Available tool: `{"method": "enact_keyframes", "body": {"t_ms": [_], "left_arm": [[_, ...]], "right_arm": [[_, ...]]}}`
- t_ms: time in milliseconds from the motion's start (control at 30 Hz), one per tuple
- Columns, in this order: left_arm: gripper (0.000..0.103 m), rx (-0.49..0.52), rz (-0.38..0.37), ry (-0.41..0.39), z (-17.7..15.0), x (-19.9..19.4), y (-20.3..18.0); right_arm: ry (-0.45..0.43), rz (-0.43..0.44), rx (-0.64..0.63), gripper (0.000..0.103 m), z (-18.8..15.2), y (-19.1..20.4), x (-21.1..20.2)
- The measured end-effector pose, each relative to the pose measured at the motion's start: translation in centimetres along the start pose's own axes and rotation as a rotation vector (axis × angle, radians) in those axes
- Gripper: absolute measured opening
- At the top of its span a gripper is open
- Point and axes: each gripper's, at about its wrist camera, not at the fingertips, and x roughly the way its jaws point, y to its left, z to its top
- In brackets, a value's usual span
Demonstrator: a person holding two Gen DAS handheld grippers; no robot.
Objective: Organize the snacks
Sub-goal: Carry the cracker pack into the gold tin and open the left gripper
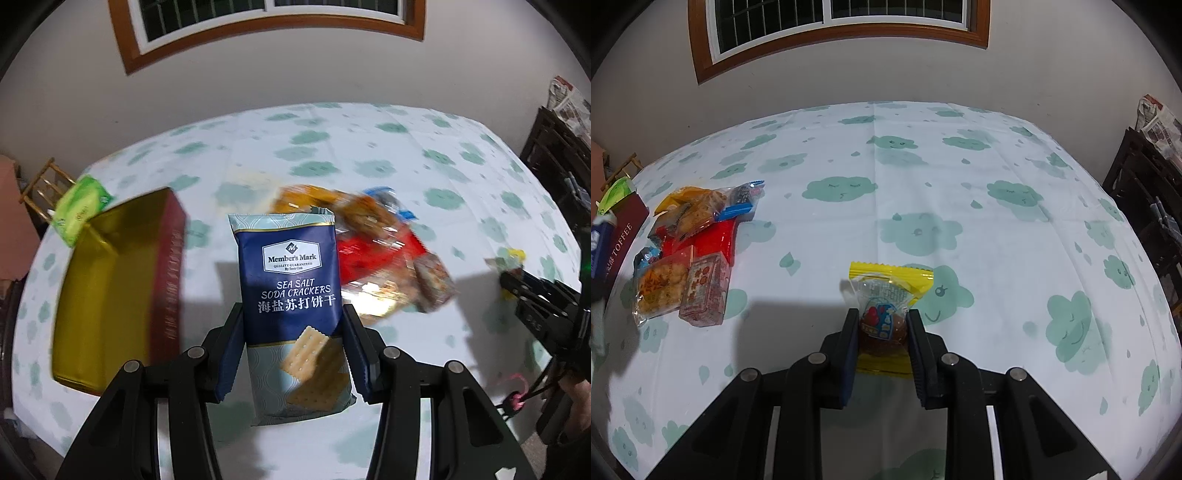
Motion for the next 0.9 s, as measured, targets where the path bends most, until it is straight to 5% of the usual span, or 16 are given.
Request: {"method": "enact_keyframes", "body": {"t_ms": [533, 900], "left_arm": [[0.046, -0.187, 0.169, 0.042, -1.0, 1.1, 17.0], [0.046, -0.163, 0.154, 0.138, -3.8, 4.5, 20.5]], "right_arm": [[0.028, -0.039, 0.02, 0.025, 0.5, 0.4, 0.3], [0.053, -0.062, 0.033, 0.025, 0.7, 0.6, 0.4]]}}
